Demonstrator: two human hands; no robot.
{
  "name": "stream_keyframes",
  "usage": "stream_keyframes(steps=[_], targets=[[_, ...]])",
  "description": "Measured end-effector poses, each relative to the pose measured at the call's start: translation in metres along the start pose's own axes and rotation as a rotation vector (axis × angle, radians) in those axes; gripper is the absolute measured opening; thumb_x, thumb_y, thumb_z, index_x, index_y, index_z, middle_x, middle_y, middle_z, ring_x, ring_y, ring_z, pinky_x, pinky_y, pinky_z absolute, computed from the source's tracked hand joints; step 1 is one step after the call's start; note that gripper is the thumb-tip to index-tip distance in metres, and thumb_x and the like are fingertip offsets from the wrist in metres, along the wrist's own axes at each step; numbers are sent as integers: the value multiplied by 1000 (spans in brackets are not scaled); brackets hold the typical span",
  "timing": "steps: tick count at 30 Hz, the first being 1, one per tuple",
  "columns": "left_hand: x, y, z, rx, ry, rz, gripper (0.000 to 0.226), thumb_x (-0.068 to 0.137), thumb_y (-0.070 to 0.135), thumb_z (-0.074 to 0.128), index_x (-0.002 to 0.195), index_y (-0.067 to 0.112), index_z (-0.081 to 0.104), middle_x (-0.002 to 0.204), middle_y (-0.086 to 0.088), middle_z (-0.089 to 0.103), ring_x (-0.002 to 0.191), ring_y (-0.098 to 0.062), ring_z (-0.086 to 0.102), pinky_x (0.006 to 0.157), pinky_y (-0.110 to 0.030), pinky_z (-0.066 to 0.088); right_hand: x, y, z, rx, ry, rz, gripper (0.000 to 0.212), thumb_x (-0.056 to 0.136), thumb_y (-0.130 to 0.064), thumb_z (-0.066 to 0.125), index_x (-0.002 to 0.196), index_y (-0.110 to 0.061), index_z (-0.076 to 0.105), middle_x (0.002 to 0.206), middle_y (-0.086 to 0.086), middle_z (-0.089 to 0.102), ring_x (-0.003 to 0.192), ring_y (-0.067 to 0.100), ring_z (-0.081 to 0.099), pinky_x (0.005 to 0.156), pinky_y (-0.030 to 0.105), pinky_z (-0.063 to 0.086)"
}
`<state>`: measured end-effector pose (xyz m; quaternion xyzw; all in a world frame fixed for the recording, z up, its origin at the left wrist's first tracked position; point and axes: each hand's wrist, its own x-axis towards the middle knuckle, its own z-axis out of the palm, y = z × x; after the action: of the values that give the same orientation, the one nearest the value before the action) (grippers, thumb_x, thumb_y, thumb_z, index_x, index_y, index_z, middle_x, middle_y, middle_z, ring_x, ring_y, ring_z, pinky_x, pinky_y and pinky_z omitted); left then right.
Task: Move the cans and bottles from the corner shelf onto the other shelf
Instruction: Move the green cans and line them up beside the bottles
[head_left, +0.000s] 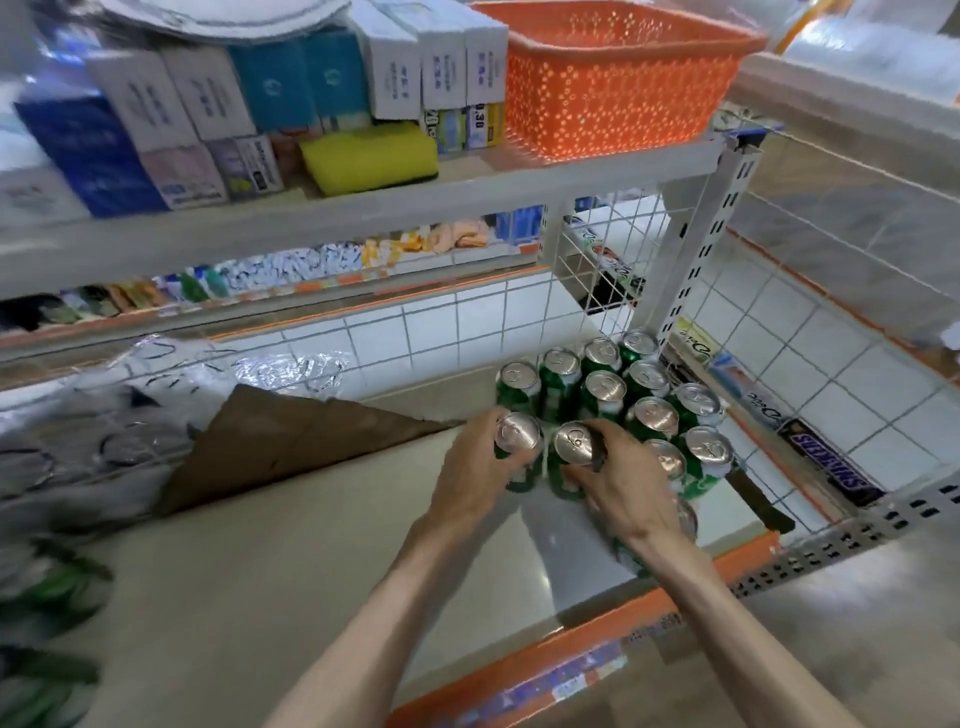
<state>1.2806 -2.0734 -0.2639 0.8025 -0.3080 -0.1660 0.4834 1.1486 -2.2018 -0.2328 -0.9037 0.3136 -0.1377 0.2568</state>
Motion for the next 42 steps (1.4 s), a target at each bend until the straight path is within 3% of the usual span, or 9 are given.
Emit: stream_keyframes(steps=[4,7,10,12,16,18,22,30,42], targets=[[-37,-3,-66,-43,92,-123,41,70,49,82,105,33,67,103,11,71,96,-9,67,88,-44,56,-12,-40,-2,211,-108,-74,45,80,-25,78,122,-17,62,108,-2,68,87,9,59,81,24,45],[-70,-5,-120,7,200,-176,36,70,33,86,101,26,68,102,5,73,97,-17,69,90,-47,54,-19,-74,6,281,-186,-188,30,83,-26,76,109,-28,62,90,-15,61,78,-2,55,66,4,38],[-113,-10,-171,72,321,-242,52,66,32,87,112,16,71,106,-4,74,100,-22,69,92,-45,54,-28,-114,26,277,-260,-293,28,78,-26,78,102,-34,64,88,-16,66,82,2,62,67,8,42],[-148,-18,-200,92,403,-280,64,61,39,86,117,13,70,110,-7,74,104,-23,69,93,-43,55,-39,-143,43,281,-298,-353,32,76,-28,79,106,-28,69,95,-8,72,87,8,66,71,21,50],[-222,-28,-244,145,525,-344,54,70,27,90,119,15,69,111,0,74,104,-16,68,95,-34,53,-72,-202,68,259,-382,-469,41,73,-26,81,112,-20,69,101,-3,73,90,15,65,69,22,41],[-257,-34,-262,171,573,-377,53,72,29,89,120,17,69,107,8,71,102,-10,67,94,-26,50,-89,-227,80,266,-426,-507,43,72,-27,82,111,-19,68,100,0,73,89,19,66,72,28,47],[-313,-52,-294,125,650,-438,53,68,30,90,116,19,70,105,7,74,100,-10,70,95,-34,54,-124,-267,99,272,-483,-565,39,70,-29,82,106,-24,68,94,-4,72,83,16,63,68,26,41],[-374,-93,-357,109,656,-446,46,72,32,87,114,24,70,107,12,73,102,-6,68,97,-38,53,-186,-330,132,228,-552,-586,37,73,-28,80,106,-19,67,92,-1,70,86,20,64,77,33,51],[-389,-171,-393,92,459,-400,57,76,22,86,127,12,64,114,4,68,110,-14,63,97,-26,48,-234,-358,188,226,-480,-427,36,72,-21,80,105,-26,65,91,-6,69,83,15,64,73,31,52]])
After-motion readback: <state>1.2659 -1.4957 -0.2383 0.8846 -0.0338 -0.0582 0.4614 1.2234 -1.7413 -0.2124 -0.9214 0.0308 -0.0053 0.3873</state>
